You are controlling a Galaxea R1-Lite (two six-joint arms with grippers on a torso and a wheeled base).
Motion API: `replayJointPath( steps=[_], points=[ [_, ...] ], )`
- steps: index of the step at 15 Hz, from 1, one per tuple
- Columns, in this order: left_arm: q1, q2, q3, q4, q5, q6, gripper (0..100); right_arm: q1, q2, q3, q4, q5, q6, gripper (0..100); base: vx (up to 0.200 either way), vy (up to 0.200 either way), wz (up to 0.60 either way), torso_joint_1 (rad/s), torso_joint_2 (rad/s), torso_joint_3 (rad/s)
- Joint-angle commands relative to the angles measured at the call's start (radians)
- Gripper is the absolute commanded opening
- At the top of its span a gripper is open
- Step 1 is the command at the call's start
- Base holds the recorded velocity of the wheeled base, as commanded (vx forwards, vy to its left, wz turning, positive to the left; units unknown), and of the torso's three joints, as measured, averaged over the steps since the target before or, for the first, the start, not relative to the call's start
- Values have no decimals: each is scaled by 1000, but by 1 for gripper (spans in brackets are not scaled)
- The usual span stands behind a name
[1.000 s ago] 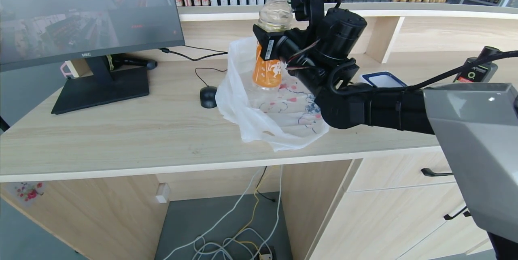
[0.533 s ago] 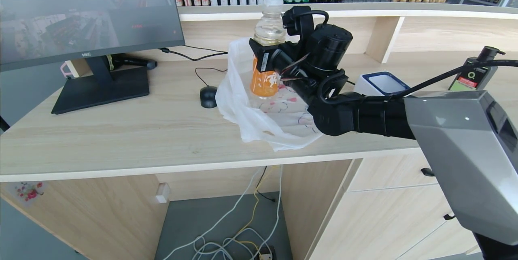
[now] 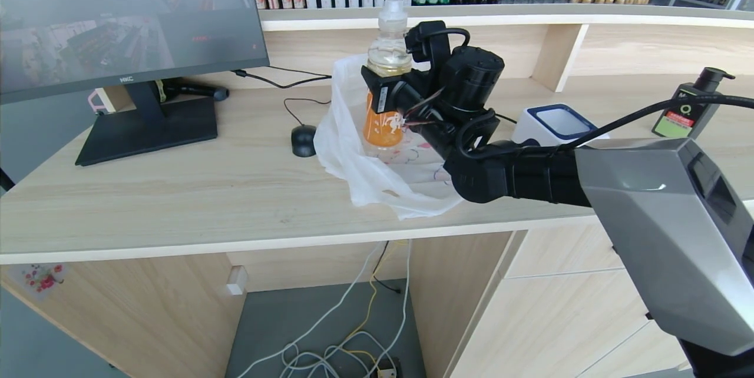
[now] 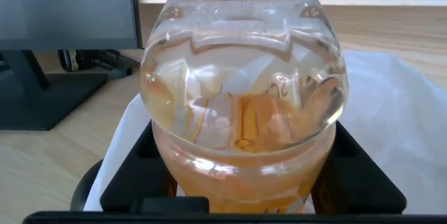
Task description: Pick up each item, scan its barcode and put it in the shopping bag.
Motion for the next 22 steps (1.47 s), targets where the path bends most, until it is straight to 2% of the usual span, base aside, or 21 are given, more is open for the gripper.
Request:
replayJointPath(
  steps=[1, 14, 15, 22],
  points=[
    [0, 0, 0, 0, 0, -1, 100, 1, 7, 2, 3, 0, -2, 0, 0, 0, 0, 0, 0, 0],
    [0, 0, 0, 0, 0, 1, 100, 1, 20, 6, 4, 0, 3, 0, 0, 0, 0, 0, 0, 0],
    [0, 0, 0, 0, 0, -1, 100, 1, 20, 6, 4, 0, 3, 100, 0, 0, 0, 0, 0, 0],
    [0, 0, 0, 0, 0, -1, 100, 3, -15, 6, -16, -1, 0, 100, 0, 0, 0, 0, 0, 0]
  ],
)
